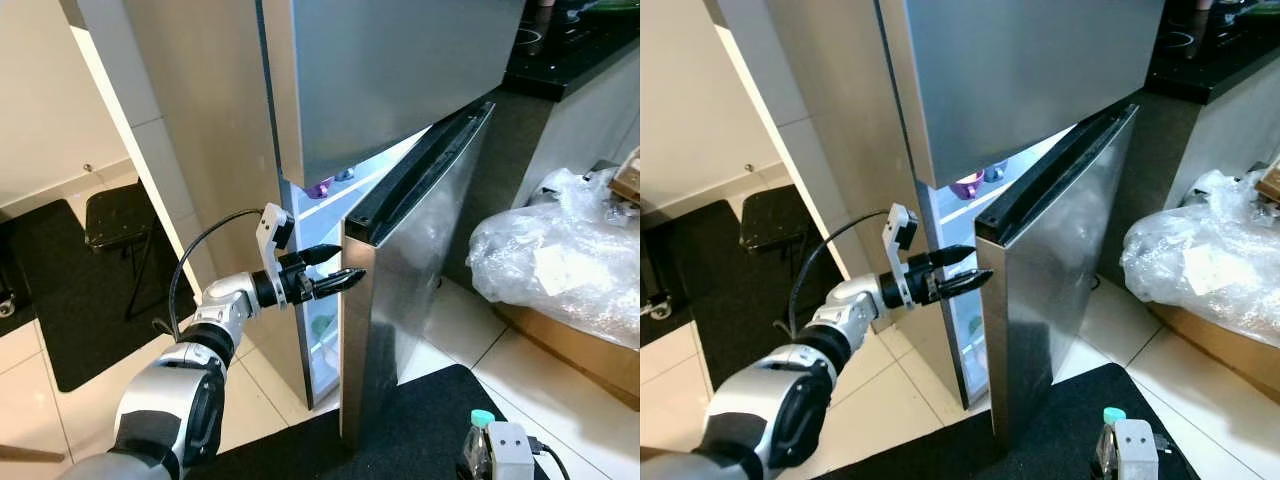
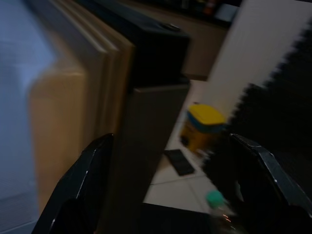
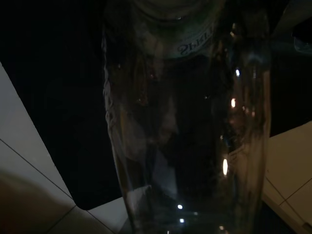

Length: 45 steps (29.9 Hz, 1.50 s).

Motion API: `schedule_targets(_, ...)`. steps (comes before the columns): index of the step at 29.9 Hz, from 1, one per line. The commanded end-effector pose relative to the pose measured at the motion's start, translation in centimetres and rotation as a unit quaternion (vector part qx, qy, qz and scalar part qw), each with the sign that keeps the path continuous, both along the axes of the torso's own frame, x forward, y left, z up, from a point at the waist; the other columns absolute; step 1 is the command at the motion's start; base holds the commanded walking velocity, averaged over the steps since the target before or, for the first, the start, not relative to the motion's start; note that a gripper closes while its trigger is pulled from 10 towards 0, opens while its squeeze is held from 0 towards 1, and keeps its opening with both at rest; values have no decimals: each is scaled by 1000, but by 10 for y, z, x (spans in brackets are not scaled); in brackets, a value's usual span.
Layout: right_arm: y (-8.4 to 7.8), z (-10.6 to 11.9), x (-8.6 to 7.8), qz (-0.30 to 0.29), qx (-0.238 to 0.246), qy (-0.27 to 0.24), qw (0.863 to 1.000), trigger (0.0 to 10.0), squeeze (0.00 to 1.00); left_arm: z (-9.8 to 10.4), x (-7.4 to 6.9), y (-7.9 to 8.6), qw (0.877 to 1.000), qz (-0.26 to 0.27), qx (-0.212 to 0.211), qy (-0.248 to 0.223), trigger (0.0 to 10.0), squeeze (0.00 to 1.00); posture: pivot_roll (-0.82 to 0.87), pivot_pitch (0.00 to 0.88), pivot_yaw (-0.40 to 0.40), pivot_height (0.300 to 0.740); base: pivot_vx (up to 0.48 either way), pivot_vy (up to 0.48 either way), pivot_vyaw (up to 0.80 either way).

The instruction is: Restocking fridge

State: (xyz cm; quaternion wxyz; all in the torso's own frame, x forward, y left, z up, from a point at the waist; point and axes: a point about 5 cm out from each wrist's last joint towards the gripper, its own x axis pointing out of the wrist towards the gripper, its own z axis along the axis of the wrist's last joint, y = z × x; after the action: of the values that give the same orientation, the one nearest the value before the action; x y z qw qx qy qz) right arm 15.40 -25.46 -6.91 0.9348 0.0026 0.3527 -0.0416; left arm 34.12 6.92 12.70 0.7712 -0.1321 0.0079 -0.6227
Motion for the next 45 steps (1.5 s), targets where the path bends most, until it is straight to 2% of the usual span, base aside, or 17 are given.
schedule_targets(1,3,-3,-2,-7,4,5,1000,10000,0,-16,-15,-12,999,-48,5,18,10000,0,-148,40,95,740,0,0,0)
schedule_targets(2,3,-3,-2,-7,4,5,1000,10000,0,-16,-15,-12,999,-48,5,18,10000,0,-148,40,95,740,0,0,0)
schedule_targets(4,2,-5,-6,-21,3,13,1000,10000,0,-35,-31,-21,997,-69,6,39,10000,0,-145,33,98,740,0,0,0)
schedule_targets(8,-2,-8,-14,-40,-6,29,999,10000,0,-47,-39,-20,996,-64,4,56,10000,0,-140,27,100,740,0,0,0)
schedule_targets(12,-8,-11,-27,-65,-15,50,997,10000,0,-60,-45,-13,996,-39,13,74,10000,0,-135,23,103,740,0,0,0)
schedule_targets(14,-9,-13,-32,-76,-16,58,995,10000,0,-69,-49,-9,996,-12,31,81,10000,0,-136,21,105,740,0,0,0)
schedule_targets(17,-7,-16,-37,-78,-14,67,995,10000,0,-88,-53,3,990,71,75,98,10000,0,-135,16,109,740,0,0,0)
schedule_targets(18,-7,-16,-37,-78,-14,67,995,10000,0,-88,-53,3,990,71,75,98,10000,0,-135,16,109,740,0,0,0)
schedule_targets(21,-5,-17,-39,-81,-12,72,994,10000,0,-102,-51,17,968,188,113,120,10000,0,-133,8,111,740,0,0,0)
schedule_targets(22,-5,-17,-39,-81,-12,72,994,10000,0,-102,-51,17,968,188,113,120,10000,0,-133,8,111,740,0,0,0)
schedule_targets(24,-4,-18,-39,-82,-13,73,994,10000,0,-104,-48,24,952,252,121,124,10000,0,-133,7,112,740,0,0,0)
schedule_targets(25,-4,-18,-39,-82,-13,73,994,10000,0,-104,-48,24,952,252,121,124,10000,0,-133,7,112,740,0,0,0)
schedule_targets(29,-4,-18,-39,-86,-13,78,993,10000,0,-101,-42,21,937,307,104,131,10000,0,-130,0,109,740,0,0,0)
schedule_targets(34,-4,-20,-43,-104,-5,88,991,10000,0,-100,-41,9,933,319,107,130,10000,0,-132,0,109,740,0,0,0)
schedule_targets(42,-3,-22,-46,-106,-4,101,989,10000,0,-100,-41,3,928,335,104,128,10000,0,-143,0,104,740,0,0,0)
schedule_targets(45,-1,-22,-45,-93,-4,100,991,10000,0,-98,-38,2,919,358,114,122,10000,0,-148,0,88,740,0,0,0)
